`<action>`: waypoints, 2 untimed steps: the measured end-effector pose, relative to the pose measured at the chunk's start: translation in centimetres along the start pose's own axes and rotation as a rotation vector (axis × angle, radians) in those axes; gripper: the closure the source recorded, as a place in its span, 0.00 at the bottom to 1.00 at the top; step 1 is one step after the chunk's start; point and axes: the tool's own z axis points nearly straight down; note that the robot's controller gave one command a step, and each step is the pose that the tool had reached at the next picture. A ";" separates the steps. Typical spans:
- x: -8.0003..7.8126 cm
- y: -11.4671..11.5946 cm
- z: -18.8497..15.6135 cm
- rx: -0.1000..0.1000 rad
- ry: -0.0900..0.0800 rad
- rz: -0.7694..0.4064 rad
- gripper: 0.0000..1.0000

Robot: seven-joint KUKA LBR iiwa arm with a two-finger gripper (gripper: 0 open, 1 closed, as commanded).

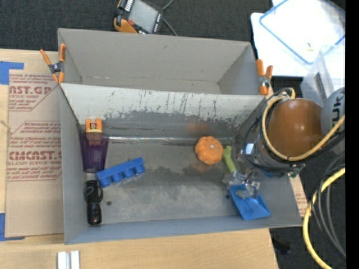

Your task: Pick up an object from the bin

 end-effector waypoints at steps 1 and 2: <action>0.0 0.0 0.0 -0.001 0.000 -0.006 1.00; -0.2 0.1 -1.4 -0.002 -0.001 -0.006 1.00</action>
Offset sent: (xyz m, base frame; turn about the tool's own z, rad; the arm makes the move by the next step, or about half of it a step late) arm -0.0002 0.0003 0.0213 -0.0069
